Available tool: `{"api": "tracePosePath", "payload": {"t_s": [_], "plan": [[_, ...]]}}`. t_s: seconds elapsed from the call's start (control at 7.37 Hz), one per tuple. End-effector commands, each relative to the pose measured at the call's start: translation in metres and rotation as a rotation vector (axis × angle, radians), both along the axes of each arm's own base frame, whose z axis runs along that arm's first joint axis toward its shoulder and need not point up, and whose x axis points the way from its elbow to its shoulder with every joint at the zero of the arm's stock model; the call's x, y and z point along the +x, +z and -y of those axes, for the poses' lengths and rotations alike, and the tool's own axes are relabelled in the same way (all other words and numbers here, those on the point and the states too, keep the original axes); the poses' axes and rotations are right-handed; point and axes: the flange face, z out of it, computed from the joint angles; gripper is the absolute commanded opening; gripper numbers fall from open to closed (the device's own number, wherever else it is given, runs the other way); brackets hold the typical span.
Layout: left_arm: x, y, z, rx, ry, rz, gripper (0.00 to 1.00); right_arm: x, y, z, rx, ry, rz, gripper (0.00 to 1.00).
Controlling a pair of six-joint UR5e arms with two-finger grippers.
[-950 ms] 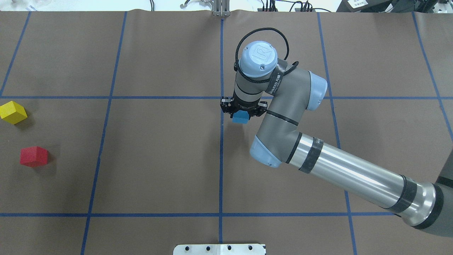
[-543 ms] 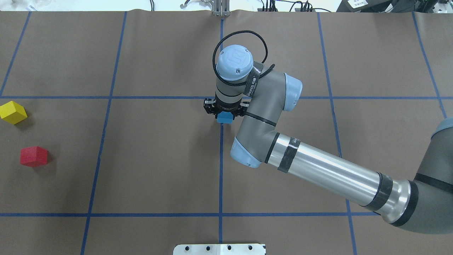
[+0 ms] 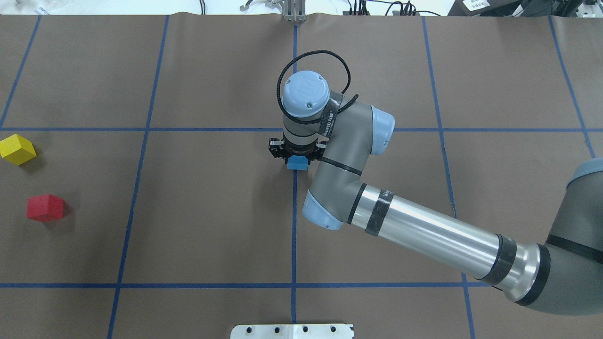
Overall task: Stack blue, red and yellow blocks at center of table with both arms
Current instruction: 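Carry the light-blue cube with the right gripper to the table center, then lower the light-blue cube at the center and open the right gripper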
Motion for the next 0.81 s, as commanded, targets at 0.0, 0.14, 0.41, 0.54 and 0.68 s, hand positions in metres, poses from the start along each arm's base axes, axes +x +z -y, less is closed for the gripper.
{"api": "tracePosePath", "payload": {"t_s": [0.0, 0.14, 0.41, 0.54, 0.68], "plan": [[0.000, 0.000, 0.000, -0.001, -0.002, 0.000, 1.00, -0.004, 0.004, -0.001, -0.003, -0.004, -0.008, 0.25], [0.000, 0.000, 0.000, 0.000, -0.001, 0.000, 1.00, -0.004, 0.004, 0.000, -0.004, -0.002, -0.010, 0.27], [0.000, -0.001, 0.000, 0.001, 0.000, 0.000, 1.00, -0.010, -0.006, 0.003, -0.004, -0.002, -0.007, 0.27], [0.000, -0.001, 0.000, 0.001, 0.000, 0.000, 1.00, -0.010, -0.006, 0.003, -0.004, -0.002, -0.008, 0.27], [0.000, -0.001, 0.000, 0.000, -0.002, 0.000, 1.00, -0.011, -0.004, 0.001, -0.006, -0.006, -0.011, 0.28]]}}
